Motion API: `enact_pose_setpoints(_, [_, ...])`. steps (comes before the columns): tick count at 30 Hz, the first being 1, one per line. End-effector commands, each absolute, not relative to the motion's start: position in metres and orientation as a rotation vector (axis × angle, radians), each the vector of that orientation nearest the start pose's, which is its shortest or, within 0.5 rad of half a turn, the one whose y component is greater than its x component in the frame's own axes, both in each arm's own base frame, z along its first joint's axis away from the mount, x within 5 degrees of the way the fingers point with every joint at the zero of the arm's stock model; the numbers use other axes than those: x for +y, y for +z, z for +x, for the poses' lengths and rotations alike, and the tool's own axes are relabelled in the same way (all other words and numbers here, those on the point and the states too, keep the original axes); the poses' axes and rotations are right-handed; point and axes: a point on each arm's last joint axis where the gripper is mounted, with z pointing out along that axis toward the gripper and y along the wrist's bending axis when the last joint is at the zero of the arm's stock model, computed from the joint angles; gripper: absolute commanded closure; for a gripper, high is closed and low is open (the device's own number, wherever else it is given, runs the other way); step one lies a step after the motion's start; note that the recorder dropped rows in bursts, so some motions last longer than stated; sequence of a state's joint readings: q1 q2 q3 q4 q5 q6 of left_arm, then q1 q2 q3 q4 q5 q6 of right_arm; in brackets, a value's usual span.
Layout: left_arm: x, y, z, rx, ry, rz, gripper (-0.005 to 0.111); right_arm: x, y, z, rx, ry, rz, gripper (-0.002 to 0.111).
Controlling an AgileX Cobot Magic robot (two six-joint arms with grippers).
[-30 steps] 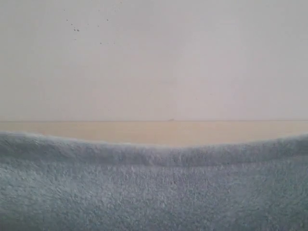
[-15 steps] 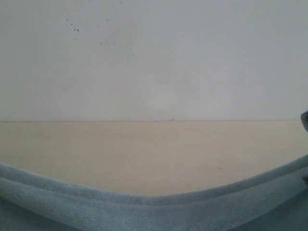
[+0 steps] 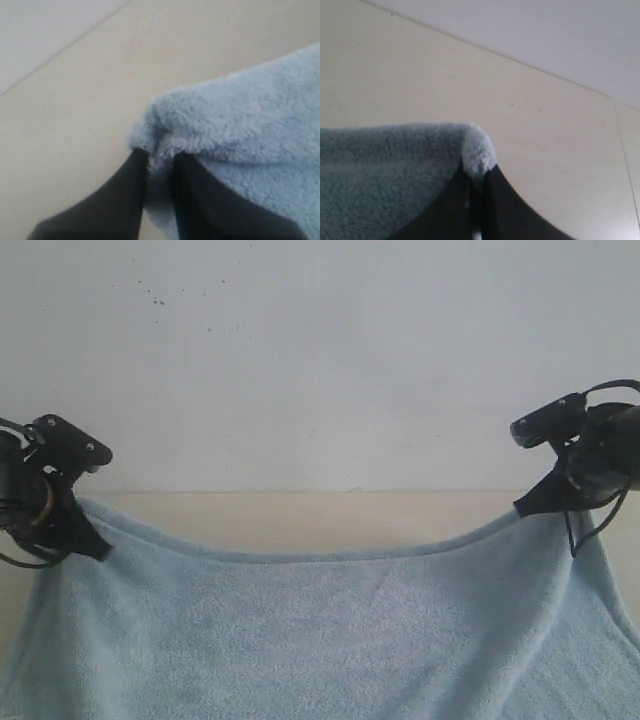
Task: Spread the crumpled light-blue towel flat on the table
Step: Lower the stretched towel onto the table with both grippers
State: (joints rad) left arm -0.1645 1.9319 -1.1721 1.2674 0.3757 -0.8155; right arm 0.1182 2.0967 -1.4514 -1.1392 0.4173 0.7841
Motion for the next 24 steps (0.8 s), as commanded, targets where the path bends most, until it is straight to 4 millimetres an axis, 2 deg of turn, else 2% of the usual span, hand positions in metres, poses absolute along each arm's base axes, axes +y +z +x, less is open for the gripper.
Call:
enact_pose_setpoints(1, [-0.036, 0.172, 0.423, 2.292, 0.527, 0.431, 0.053, 0.019, 0.176, 0.475, 2.284, -0.528, -0.279, 0.094])
enact_pose_setpoints(2, [-0.033, 0.174, 0.424, 2.299, 0.551, 0.386, 0.045, 0.020, 0.177, 0.476, 2.276, -0.511, -0.280, 0.085])
enact_pose_setpoints(3, [-0.029, 0.178, 0.425, 2.291, 0.609, 0.354, 0.043, 0.021, 0.182, 0.477, 2.262, -0.504, -0.274, 0.067])
enact_pose_setpoints(5, [-0.019, 0.190, 0.422, 2.262, 0.763, 0.328, 0.049, 0.019, 0.189, 0.475, 2.259, -0.517, -0.248, 0.051])
enact_pose_setpoints(7, [-0.012, 0.200, 0.417, 2.258, 0.845, 0.264, 0.056, 0.016, 0.194, 0.472, 2.267, -0.548, -0.231, 0.055])
enact_pose_setpoints(9, [-0.008, 0.206, 0.411, 2.267, 0.876, 0.199, 0.061, 0.014, 0.201, 0.467, 2.266, -0.558, -0.222, 0.067])
enact_pose_setpoints(13, [-0.007, 0.208, 0.391, 2.302, 0.838, 0.178, 0.069, 0.005, 0.212, 0.447, 2.262, -0.531, -0.209, 0.105])
enact_pose_setpoints(14, [-0.008, 0.210, 0.386, 2.311, 0.796, 0.168, 0.069, -0.001, 0.215, 0.440, 2.259, -0.515, -0.196, 0.108])
enact_pose_setpoints(20, [-0.010, 0.217, 0.342, 2.341, 0.608, 0.124, 0.069, -0.037, 0.230, 0.396, 2.258, -0.477, -0.112, 0.108])
enact_pose_setpoints(24, [-0.017, 0.223, 0.309, 2.347, 0.379, 0.049, 0.069, -0.042, 0.213, 0.357, 2.352, -0.446, -0.057, 0.108])
